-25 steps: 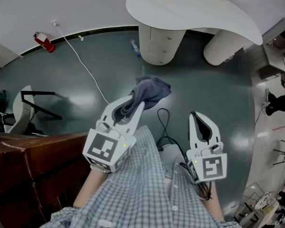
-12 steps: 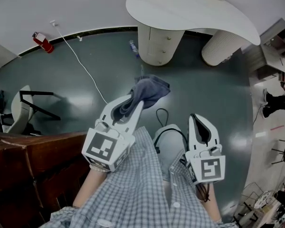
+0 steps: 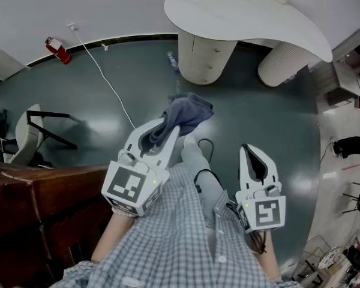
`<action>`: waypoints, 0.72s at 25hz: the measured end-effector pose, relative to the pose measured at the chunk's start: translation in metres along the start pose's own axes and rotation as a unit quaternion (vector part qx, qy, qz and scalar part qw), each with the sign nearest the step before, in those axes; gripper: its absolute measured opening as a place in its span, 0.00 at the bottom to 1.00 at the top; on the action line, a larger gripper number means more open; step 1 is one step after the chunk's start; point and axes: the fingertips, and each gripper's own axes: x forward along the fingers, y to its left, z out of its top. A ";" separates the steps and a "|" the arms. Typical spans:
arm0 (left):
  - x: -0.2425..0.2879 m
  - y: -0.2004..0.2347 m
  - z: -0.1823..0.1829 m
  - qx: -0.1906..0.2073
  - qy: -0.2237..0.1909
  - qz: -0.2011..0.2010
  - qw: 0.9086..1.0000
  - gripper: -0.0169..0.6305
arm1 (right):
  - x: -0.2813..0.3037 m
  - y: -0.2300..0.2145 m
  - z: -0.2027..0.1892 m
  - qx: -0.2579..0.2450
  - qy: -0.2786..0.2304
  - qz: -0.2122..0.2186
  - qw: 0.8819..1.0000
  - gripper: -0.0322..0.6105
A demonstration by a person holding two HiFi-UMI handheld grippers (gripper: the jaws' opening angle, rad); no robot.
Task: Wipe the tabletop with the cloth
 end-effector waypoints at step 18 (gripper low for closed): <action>0.055 0.042 0.015 -0.029 -0.001 0.049 0.998 0.11 | 0.075 -0.039 0.024 -0.016 -0.022 0.051 0.998 0.06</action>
